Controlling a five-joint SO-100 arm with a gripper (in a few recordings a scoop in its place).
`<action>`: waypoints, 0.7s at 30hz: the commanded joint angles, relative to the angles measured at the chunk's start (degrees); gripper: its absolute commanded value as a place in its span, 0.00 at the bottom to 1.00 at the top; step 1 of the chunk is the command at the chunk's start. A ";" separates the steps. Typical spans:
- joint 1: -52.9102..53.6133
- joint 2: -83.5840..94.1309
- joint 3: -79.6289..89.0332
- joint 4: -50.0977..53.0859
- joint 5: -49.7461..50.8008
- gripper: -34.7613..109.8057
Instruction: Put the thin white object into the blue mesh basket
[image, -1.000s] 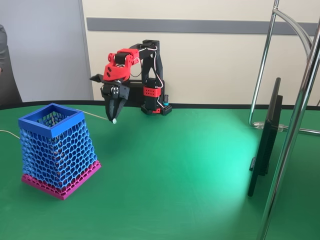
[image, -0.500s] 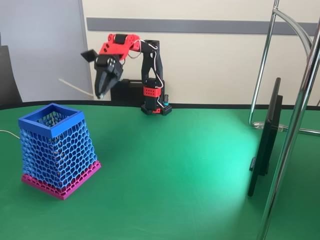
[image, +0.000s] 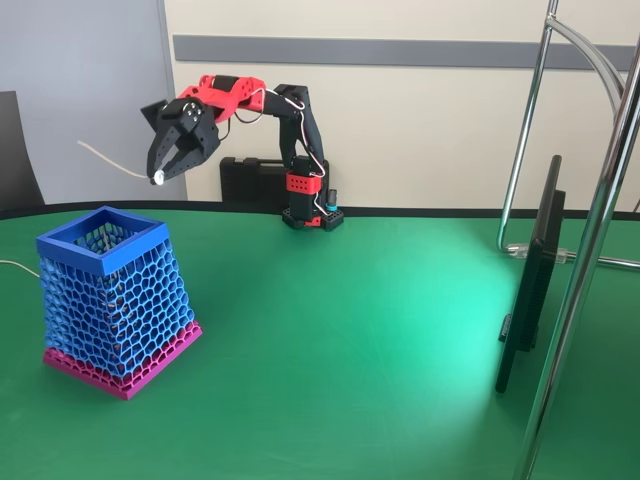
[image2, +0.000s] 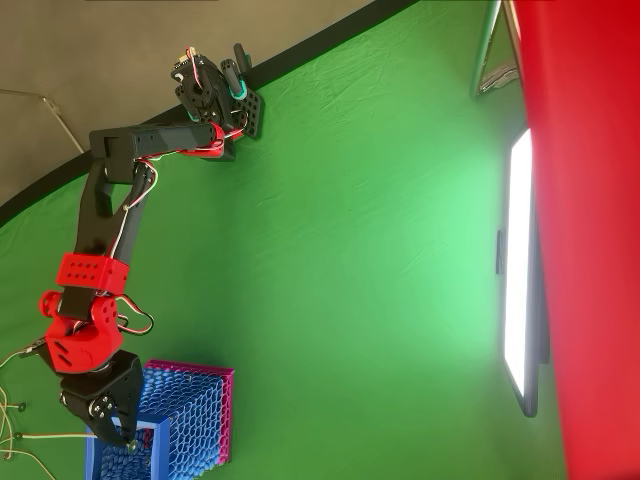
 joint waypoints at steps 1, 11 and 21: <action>-0.18 -1.14 -3.78 -2.46 4.13 0.27; -2.64 -13.71 -17.75 0.53 14.33 0.28; -1.23 -17.40 -24.79 4.92 27.16 0.31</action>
